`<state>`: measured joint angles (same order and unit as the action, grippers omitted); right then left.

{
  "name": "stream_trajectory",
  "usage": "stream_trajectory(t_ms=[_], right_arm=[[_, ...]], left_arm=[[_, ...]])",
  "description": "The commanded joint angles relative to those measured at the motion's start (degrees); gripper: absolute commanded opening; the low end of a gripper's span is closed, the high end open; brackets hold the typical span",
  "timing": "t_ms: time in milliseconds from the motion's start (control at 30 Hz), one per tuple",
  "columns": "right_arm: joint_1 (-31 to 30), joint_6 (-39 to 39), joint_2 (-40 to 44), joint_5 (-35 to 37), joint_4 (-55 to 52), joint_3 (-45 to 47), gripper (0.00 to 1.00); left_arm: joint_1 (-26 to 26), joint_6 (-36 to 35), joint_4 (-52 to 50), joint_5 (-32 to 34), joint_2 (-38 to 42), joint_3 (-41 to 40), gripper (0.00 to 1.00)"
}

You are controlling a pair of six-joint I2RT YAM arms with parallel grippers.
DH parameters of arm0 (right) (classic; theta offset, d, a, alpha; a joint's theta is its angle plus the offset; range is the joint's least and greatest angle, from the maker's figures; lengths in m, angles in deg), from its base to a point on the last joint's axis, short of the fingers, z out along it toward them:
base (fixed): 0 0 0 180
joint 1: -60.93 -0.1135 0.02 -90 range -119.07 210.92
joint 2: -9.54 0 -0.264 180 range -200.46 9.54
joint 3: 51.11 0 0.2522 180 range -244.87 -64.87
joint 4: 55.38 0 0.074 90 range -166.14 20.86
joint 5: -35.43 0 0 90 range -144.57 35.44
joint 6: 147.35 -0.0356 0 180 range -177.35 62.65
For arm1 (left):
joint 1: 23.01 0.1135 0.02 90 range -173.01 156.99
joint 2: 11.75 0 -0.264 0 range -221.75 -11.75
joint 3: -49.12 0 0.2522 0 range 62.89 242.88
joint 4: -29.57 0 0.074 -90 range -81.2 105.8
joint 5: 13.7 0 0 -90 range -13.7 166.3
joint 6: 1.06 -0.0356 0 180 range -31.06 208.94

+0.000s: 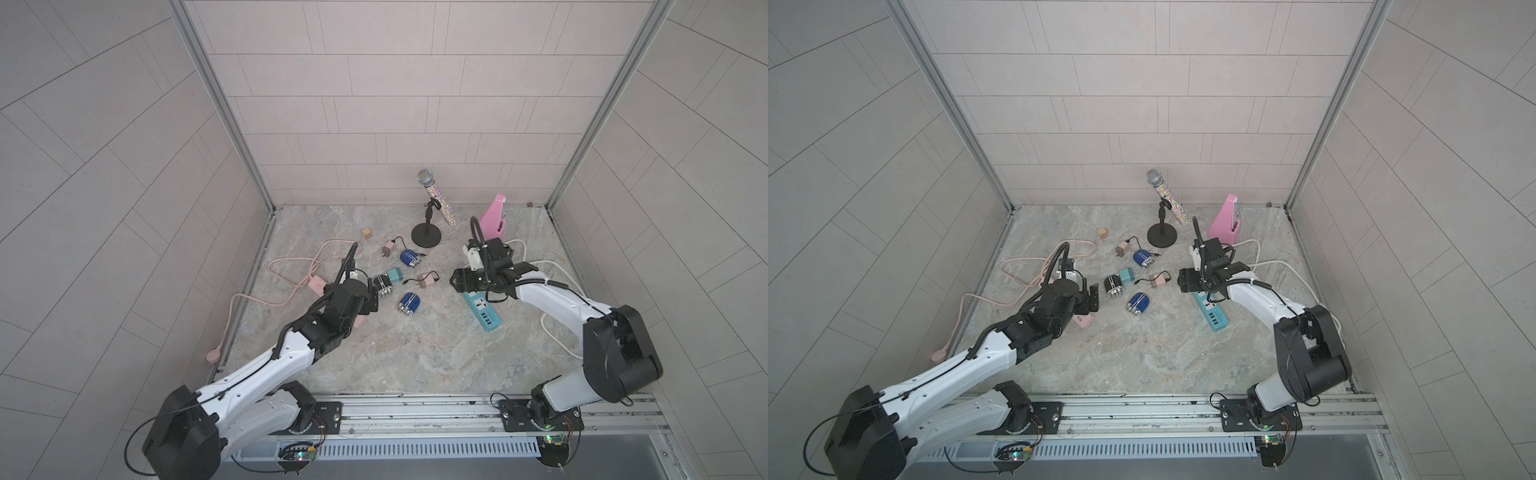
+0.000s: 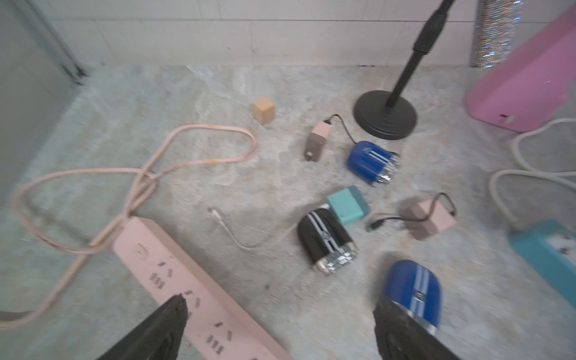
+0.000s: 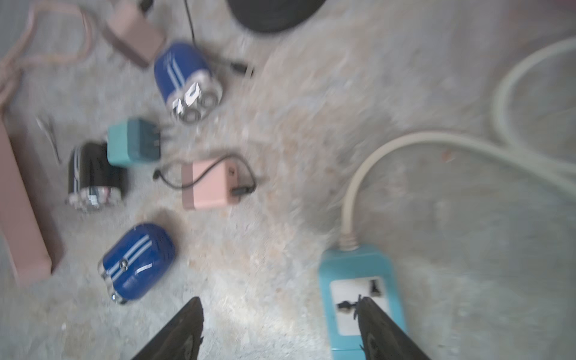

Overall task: Unplug the electric shaver
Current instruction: Move the socket to the center of the board, then reset both arms

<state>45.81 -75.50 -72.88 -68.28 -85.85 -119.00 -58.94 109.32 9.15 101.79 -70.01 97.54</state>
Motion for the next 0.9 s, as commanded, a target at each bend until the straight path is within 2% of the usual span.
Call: stream_trajectory(t_ms=[0,100,233,333,367,467,567,633,667,767,867], right_arm=[[8.03,4.32,6.16,9.68,6.64,4.31,0.80],[16.20,5.20,12.52,14.68,15.91,12.32,0.84],[23.32,3.29,15.46,17.30,32.20,24.02,0.87],[23.97,4.08,10.77,16.83,40.98,27.16,0.88],[23.90,4.32,8.60,16.12,43.36,27.59,1.00],[23.93,4.57,1.36,13.04,50.47,28.03,0.99],[23.74,6.38,-0.07,11.22,49.42,26.11,0.99],[23.68,5.62,-2.40,10.57,55.60,27.65,0.99],[23.56,5.68,-2.97,9.52,58.86,28.51,0.99],[21.98,7.70,-2.08,11.05,56.01,27.96,0.99],[19.87,11.30,-3.56,9.15,62.70,30.36,0.99]], left_arm=[[3.91,-6.89,3.02,8.97,-0.88,2.27,1.00],[7.25,-12.92,8.75,12.48,-1.28,-0.69,1.00],[15.62,-15.15,20.76,10.83,-3.21,-8.06,1.00],[21.23,-16.79,29.23,5.83,-6.79,-11.58,1.00],[23.05,-17.21,33.05,3.37,-7.93,-13.22,1.00],[29.79,-15.07,43.47,-4.11,-13.01,-16.45,1.00],[34.56,-12.99,47.63,-10.43,-15.68,-16.23,1.00],[37.39,-12.03,55.94,-14.97,-18.97,-17.56,1.00],[38.59,-12.12,58.18,-16.60,-19.80,-17.60,1.00],[40.56,-11.27,63.57,-19.32,-22.27,-21.03,1.00],[40.84,-13.10,76.27,-25.16,-30.19,-22.85,1.00]])
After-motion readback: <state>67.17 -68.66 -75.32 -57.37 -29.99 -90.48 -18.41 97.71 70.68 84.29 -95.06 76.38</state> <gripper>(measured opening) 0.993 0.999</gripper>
